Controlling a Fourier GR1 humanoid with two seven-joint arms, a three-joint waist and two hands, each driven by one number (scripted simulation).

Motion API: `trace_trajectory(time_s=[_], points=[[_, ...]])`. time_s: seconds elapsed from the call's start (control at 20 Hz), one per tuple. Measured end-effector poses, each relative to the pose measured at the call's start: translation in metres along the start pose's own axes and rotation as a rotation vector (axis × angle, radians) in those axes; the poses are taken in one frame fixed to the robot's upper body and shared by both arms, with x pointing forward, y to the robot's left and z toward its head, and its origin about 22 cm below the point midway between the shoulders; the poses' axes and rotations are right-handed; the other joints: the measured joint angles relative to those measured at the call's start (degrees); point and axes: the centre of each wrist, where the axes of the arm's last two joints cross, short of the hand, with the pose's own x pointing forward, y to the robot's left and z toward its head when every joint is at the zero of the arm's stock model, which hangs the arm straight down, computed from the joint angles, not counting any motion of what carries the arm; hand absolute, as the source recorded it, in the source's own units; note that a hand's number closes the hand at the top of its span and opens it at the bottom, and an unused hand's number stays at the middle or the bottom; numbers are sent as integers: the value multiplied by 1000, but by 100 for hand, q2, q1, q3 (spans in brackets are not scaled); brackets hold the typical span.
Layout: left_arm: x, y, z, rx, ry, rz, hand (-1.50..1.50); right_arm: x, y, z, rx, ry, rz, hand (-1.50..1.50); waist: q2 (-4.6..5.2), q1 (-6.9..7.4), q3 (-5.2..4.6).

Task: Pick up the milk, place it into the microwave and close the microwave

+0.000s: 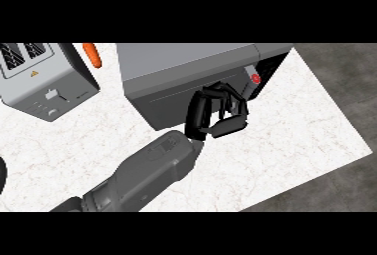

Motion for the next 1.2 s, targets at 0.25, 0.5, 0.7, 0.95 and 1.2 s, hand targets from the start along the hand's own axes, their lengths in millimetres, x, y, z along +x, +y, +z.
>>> trace_trajectory(time_s=[0.25,0.5,0.7,0.95,1.2], points=[[0,0,0,7,-2,6,150,2,-2,-2,18,6,-16,-150,-1,-9,0],[-1,0,0,8,-11,7,150,3,-4,-2,26,12,-28,-150,0,-16,3],[-2,1,0,16,-12,7,150,7,-6,-4,40,8,-21,-150,-13,-37,3],[-5,1,0,-8,-24,-15,150,10,-8,-6,63,2,-33,-150,-6,-60,13],[-7,0,-1,-37,-12,-79,150,12,-8,-10,98,-16,-64,-150,-29,-19,26]])
